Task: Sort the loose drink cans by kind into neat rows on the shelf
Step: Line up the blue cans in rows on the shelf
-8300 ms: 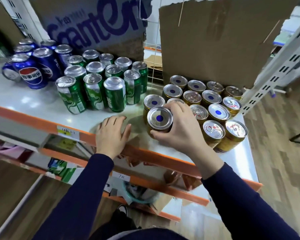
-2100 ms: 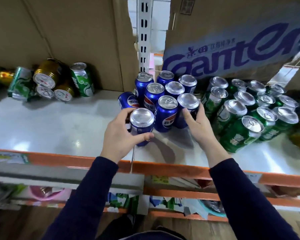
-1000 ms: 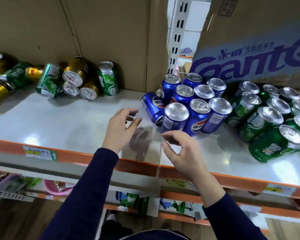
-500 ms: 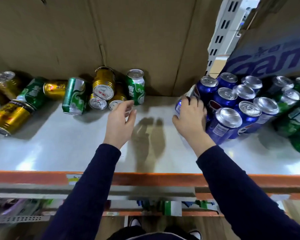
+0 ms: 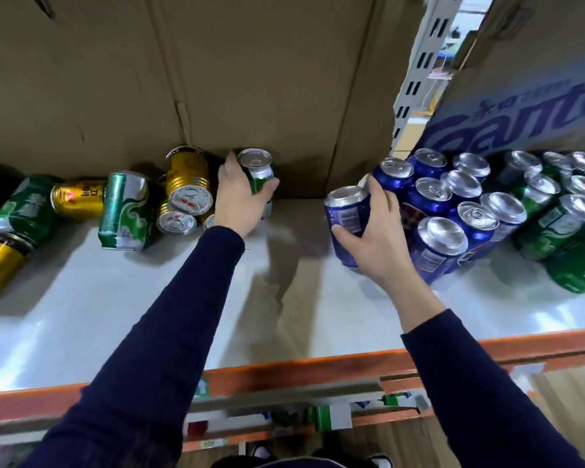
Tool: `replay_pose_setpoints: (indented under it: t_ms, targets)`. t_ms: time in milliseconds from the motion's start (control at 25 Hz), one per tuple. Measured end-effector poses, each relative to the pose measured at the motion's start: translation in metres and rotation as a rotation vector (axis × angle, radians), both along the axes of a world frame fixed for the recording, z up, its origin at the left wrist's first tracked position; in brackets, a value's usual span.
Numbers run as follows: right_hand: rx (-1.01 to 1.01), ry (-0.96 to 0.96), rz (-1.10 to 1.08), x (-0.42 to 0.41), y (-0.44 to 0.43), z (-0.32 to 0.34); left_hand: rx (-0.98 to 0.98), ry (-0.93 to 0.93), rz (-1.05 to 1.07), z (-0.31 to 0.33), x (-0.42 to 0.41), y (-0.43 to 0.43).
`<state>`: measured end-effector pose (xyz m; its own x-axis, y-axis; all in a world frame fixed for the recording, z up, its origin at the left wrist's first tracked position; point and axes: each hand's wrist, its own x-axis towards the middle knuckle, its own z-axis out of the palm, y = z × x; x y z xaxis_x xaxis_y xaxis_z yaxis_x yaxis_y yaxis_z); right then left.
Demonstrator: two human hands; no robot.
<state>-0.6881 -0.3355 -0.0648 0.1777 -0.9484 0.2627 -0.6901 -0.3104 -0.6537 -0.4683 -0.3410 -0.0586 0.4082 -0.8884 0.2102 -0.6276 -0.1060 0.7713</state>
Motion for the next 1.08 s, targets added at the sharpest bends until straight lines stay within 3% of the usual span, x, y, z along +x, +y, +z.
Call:
replay_pose_setpoints:
  t_ms: [240,480,600,760,1080]
  targets:
    - [-0.031,-0.079,-0.024,-0.012,0.011,0.002,-0.023,-0.014,-0.051,-0.002,-0.002,0.007]
    - [-0.008,-0.019,0.043,-0.016,0.013,0.007,-0.108,0.008,-0.096,-0.013,-0.022,0.037]
    - [0.057,0.102,0.102,-0.016,0.004,0.019,-0.112,0.021,-0.104,-0.016,-0.025,0.044]
    - [-0.016,0.392,0.146,-0.013,-0.017,0.045,-0.108,0.022,-0.153,-0.018,-0.026,0.052]
    - [-0.142,0.625,0.076,0.010,-0.058,0.062,-0.041,0.083,-0.098,-0.025,-0.030,0.056]
